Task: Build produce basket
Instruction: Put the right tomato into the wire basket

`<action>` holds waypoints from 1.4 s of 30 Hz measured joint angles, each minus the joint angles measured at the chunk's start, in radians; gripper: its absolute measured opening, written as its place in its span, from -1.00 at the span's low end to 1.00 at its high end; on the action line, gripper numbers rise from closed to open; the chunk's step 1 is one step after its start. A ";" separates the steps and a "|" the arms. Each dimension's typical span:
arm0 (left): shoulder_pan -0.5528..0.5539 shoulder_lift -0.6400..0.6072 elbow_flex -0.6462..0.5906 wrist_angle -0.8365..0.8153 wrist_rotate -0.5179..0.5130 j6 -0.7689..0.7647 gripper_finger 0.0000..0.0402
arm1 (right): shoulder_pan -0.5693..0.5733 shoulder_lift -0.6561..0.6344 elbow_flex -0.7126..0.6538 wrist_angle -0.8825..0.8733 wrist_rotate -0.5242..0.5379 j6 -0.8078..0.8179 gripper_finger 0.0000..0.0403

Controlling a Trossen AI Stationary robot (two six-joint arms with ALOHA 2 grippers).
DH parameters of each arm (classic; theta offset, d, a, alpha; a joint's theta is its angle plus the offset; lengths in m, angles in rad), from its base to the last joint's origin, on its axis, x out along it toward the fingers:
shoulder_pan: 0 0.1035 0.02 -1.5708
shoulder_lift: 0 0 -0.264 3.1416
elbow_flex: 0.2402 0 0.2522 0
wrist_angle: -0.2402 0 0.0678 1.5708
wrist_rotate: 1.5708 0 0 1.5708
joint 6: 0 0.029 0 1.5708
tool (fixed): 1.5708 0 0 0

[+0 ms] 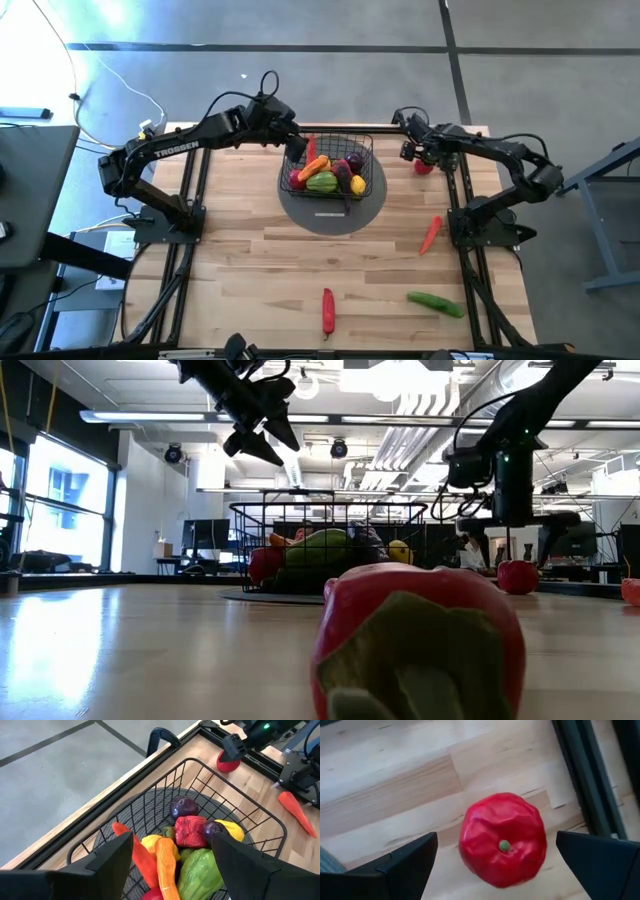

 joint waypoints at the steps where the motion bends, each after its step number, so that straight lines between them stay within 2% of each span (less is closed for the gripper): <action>1: 0.000 0.000 0.000 0.000 0.000 0.004 0.29 | 0.000 0.000 -0.011 0.015 0.001 0.006 0.93; 8: 0.000 0.000 0.000 0.000 0.000 0.004 0.30 | 0.000 0.000 -0.082 0.070 0.000 0.054 0.71; 18: 0.000 0.000 0.000 -0.002 0.002 0.004 0.30 | 0.005 0.000 -0.085 0.101 -0.017 0.005 0.17; 23: 0.000 -0.012 0.000 -0.031 0.037 0.030 0.30 | 0.071 -0.019 -0.022 0.089 -0.025 -0.041 0.16; 31: -0.001 -0.050 0.000 -0.041 0.022 0.030 0.30 | 0.218 -0.085 0.140 0.078 0.046 -0.099 0.17; 42: -0.001 -0.079 0.000 -0.136 0.022 0.029 0.30 | 0.432 -0.091 0.356 0.138 0.153 -0.261 0.17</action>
